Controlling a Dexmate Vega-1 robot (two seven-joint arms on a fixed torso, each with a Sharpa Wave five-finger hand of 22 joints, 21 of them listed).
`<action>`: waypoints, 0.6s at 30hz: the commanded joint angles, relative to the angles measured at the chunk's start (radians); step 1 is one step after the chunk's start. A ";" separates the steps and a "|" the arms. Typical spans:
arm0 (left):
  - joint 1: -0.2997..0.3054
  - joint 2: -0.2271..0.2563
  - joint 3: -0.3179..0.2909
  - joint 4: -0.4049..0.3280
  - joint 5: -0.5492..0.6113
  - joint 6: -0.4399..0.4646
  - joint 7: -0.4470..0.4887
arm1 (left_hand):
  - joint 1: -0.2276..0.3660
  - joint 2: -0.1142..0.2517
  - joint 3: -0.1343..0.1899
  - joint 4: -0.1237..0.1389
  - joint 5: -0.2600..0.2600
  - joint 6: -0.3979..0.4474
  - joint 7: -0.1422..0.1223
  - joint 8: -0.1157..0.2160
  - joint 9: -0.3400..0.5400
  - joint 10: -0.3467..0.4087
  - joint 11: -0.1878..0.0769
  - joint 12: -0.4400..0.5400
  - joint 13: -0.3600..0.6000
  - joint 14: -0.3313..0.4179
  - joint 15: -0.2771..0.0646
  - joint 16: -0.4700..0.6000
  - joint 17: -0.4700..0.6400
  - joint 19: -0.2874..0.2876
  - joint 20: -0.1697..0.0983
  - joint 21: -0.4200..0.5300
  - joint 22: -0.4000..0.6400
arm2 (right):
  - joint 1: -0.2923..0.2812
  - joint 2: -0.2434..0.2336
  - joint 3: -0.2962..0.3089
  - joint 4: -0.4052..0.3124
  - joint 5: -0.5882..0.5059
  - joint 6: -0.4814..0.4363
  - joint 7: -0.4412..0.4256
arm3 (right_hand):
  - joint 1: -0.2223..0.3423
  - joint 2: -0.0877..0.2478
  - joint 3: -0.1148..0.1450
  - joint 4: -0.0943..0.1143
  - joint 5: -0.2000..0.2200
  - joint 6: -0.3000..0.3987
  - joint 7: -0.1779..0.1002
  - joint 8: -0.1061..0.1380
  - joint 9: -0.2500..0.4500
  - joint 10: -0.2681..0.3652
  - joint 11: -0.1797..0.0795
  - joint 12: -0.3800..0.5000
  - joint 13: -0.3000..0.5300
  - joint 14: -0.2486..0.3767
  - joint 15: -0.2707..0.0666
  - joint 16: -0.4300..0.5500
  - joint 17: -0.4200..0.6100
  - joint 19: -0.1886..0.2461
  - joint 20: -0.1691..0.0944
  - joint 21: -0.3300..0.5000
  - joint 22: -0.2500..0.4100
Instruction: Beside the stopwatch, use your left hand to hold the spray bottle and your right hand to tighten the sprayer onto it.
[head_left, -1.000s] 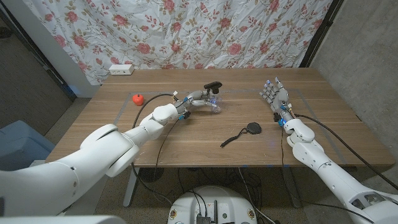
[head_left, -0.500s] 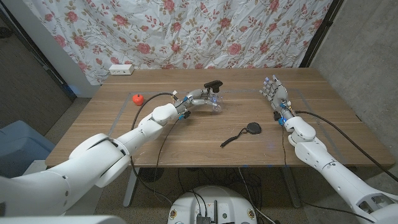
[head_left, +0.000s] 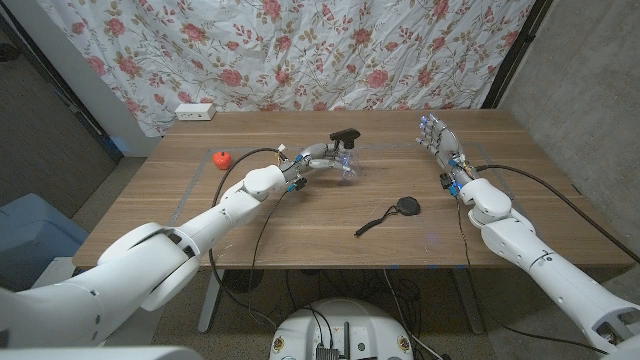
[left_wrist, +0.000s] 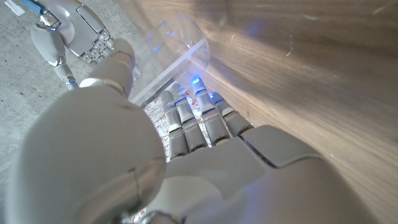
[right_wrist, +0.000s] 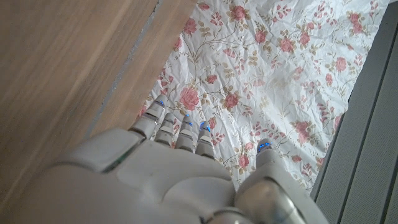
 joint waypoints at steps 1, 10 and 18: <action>-0.016 -0.007 0.003 0.017 -0.008 0.004 -0.040 | 0.014 0.022 -0.011 0.000 0.005 0.027 0.002 0.039 0.026 0.028 -0.019 0.006 0.007 0.006 -0.126 0.006 0.005 0.002 -0.093 -0.001 0.005 | 0.004 -0.114 -0.026 -0.151 -0.162 -0.152 -0.074 | 0.018 0.000 0.006 -0.006 -0.002 0.006 -0.003 0.006 0.005 0.003 -0.004 0.004 0.001 -0.003 -0.003 0.001 0.000 -0.001 -0.010 0.002 0.004; -0.022 -0.008 0.005 0.021 -0.005 0.000 -0.048 | 0.013 0.026 -0.020 0.000 0.006 0.034 -0.001 0.049 0.029 0.034 -0.019 0.010 0.015 0.008 -0.128 0.010 0.007 0.000 -0.094 -0.003 0.005 | 0.012 -0.160 -0.038 -0.221 -0.249 -0.208 -0.096 | 0.027 -0.001 0.009 -0.012 -0.003 0.011 -0.007 0.007 0.006 0.002 -0.008 0.004 0.001 -0.003 -0.004 0.000 -0.004 -0.012 -0.008 -0.001 0.004; -0.032 -0.010 0.012 0.029 -0.004 0.008 -0.071 | 0.014 0.031 -0.029 0.000 0.006 0.036 0.002 0.058 0.032 0.039 -0.018 0.012 0.024 0.010 -0.130 0.014 0.009 -0.001 -0.094 -0.004 0.005 | 0.033 -0.211 -0.066 -0.296 -0.369 -0.304 -0.107 | 0.042 -0.009 0.013 -0.024 -0.006 -0.007 -0.021 0.001 0.007 -0.008 -0.012 0.001 0.001 -0.012 -0.005 -0.004 -0.010 -0.041 -0.010 -0.008 0.003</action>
